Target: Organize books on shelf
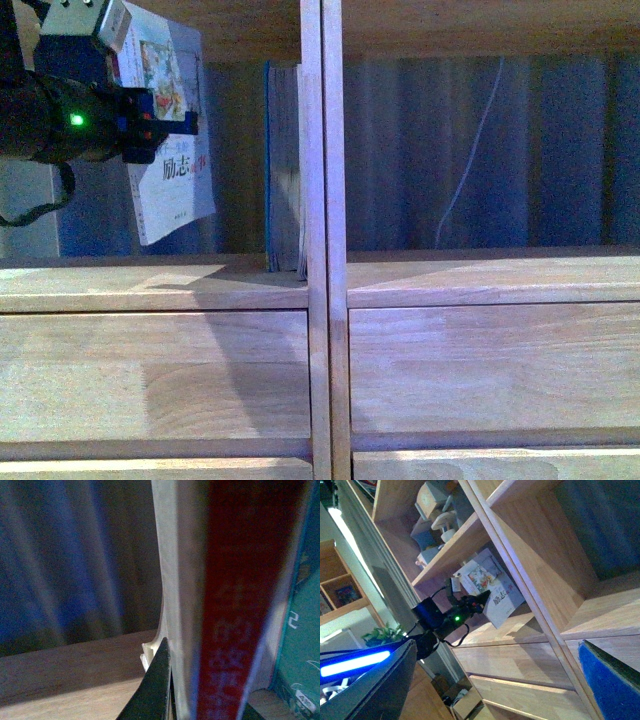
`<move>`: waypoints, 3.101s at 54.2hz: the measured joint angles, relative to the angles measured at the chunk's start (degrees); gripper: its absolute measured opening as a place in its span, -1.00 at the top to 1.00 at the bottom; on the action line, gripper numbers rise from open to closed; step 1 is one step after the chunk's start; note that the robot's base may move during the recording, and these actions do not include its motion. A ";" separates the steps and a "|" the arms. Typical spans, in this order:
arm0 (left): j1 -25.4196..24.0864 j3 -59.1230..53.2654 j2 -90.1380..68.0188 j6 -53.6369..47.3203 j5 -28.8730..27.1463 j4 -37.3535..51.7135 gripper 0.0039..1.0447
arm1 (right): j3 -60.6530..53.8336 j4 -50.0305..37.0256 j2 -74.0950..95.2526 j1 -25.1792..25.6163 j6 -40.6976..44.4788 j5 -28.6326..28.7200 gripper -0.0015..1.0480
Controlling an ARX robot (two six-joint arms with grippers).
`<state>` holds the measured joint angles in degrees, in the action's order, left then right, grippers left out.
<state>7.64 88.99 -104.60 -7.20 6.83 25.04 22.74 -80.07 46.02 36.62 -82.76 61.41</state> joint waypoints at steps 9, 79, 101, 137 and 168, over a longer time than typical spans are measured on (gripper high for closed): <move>-0.02 9.55 -6.78 -1.20 -3.58 -1.79 0.88 | 0.00 0.00 0.00 0.02 -0.02 0.11 -0.86; 6.40 29.33 -23.21 -9.18 -1.25 -7.34 -0.86 | 0.00 0.00 0.00 0.02 -0.02 0.13 -0.86; 6.60 23.63 -19.21 -12.52 2.62 -6.95 -0.06 | 0.00 0.00 0.00 0.02 -0.02 0.13 -0.86; 4.59 14.60 -11.23 -11.56 6.91 -5.90 0.90 | 0.00 0.00 0.00 0.02 -0.02 0.13 -0.86; 3.10 -3.65 -0.33 -8.87 8.31 0.15 -0.88 | 0.00 0.00 0.00 0.02 -0.02 0.13 -0.86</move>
<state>10.74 85.34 -104.92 -16.08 15.14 25.19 22.74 -80.07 46.02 36.64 -82.78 61.54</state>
